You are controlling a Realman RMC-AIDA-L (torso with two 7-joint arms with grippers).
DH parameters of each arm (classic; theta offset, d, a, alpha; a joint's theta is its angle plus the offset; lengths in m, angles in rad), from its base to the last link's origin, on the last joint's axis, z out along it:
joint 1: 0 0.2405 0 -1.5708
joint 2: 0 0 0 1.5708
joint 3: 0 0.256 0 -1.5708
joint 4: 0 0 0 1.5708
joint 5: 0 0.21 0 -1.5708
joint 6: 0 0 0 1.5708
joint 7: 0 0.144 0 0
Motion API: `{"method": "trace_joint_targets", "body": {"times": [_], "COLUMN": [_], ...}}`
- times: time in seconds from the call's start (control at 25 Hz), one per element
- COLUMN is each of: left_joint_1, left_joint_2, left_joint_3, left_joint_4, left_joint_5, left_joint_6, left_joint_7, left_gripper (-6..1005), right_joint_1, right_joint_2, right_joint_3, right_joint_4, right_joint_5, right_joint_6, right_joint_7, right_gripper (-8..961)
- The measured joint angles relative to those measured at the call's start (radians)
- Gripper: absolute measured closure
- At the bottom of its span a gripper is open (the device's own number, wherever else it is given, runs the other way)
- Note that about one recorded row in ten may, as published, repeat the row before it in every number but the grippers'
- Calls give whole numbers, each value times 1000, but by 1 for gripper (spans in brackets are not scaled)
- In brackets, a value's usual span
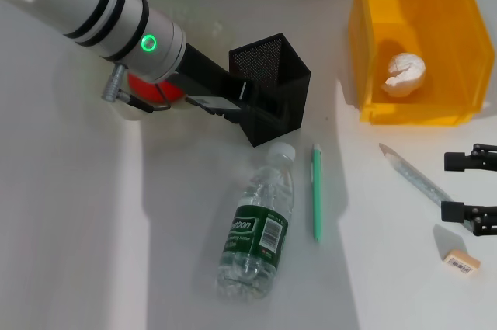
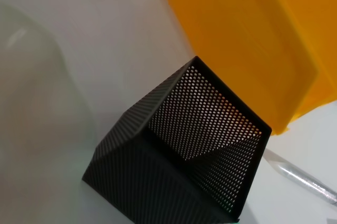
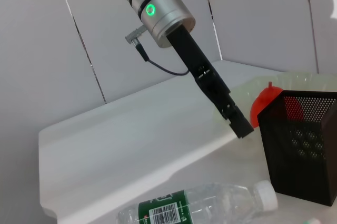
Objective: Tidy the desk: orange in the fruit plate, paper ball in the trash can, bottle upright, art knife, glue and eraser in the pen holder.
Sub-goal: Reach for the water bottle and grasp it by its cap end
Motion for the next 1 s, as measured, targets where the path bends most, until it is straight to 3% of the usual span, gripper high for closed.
{"method": "trace_joint_targets", "body": {"times": [1.0], "left_joint_1": [15], "left_joint_2": [-1], "left_joint_3": [122], "left_joint_4": [-121], "left_joint_5": [-91], "left_joint_6": [-139], "left_joint_7": [37], "left_gripper": [187], "right_joint_1": [-13], "right_joint_2": [1], "right_joint_3": [15], "right_joint_4": [5], "right_joint_5": [5], "right_joint_6": [-2], "right_joint_7": [0], "right_gripper": [153]}}
